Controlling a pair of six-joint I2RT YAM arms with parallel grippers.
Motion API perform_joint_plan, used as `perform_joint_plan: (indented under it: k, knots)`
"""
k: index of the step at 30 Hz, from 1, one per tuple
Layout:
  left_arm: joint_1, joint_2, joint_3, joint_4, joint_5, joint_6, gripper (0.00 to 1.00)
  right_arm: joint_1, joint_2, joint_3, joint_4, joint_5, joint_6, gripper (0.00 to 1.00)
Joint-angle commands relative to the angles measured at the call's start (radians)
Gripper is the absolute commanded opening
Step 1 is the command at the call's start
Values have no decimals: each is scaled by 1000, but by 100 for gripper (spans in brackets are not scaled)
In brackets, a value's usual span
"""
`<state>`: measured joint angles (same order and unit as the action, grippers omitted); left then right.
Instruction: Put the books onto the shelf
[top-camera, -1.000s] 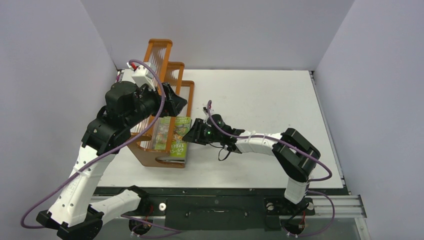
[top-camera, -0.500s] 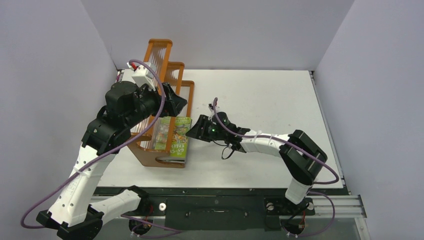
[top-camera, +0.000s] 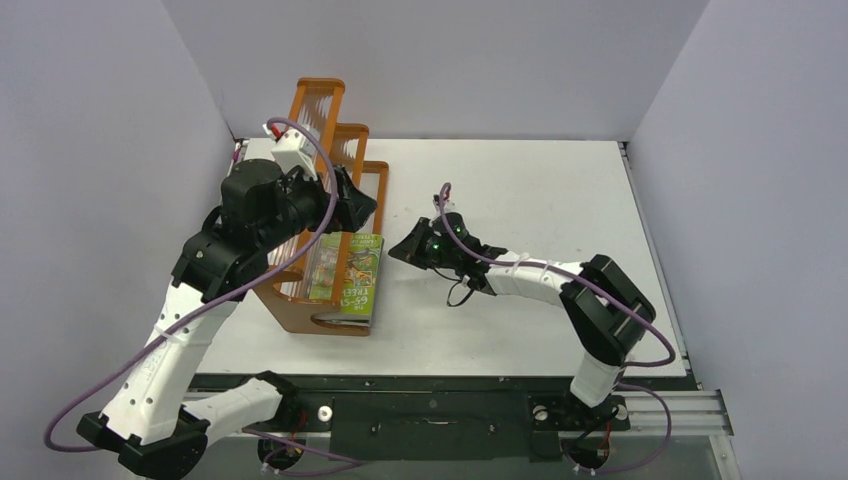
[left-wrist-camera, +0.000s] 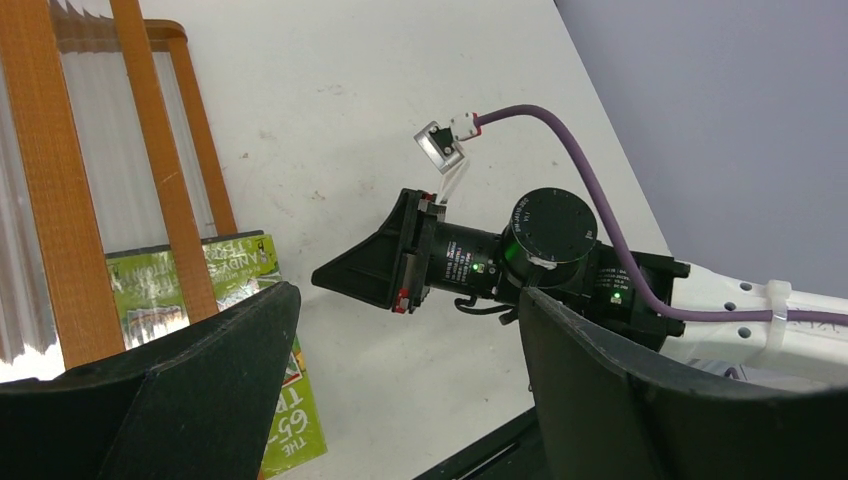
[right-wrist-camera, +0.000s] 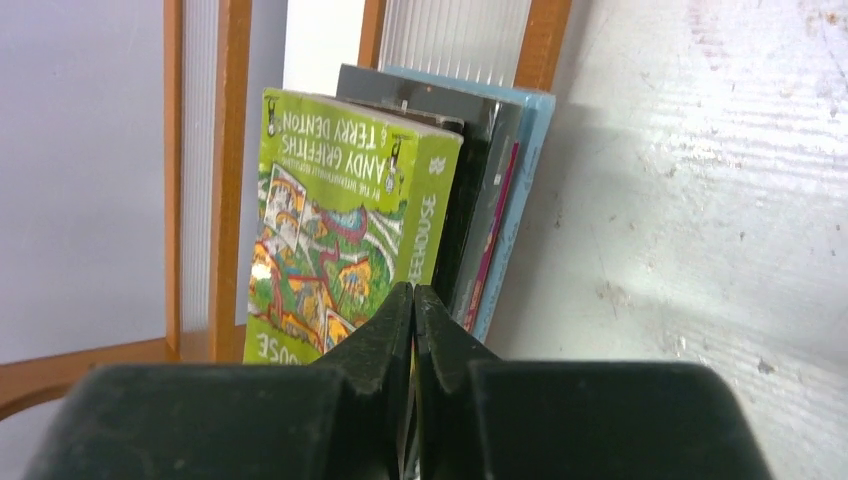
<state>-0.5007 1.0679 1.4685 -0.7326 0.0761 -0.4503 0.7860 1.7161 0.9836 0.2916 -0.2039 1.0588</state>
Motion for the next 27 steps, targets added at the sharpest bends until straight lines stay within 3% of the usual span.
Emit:
perform_joint_plan:
  k: [1, 27]
  knots:
    - [7, -1, 8, 9, 6, 9, 79, 0, 53, 82, 18, 19, 5, 0]
    - [7, -20, -1, -11, -12, 12, 79, 16, 144, 143, 61, -43, 25, 0]
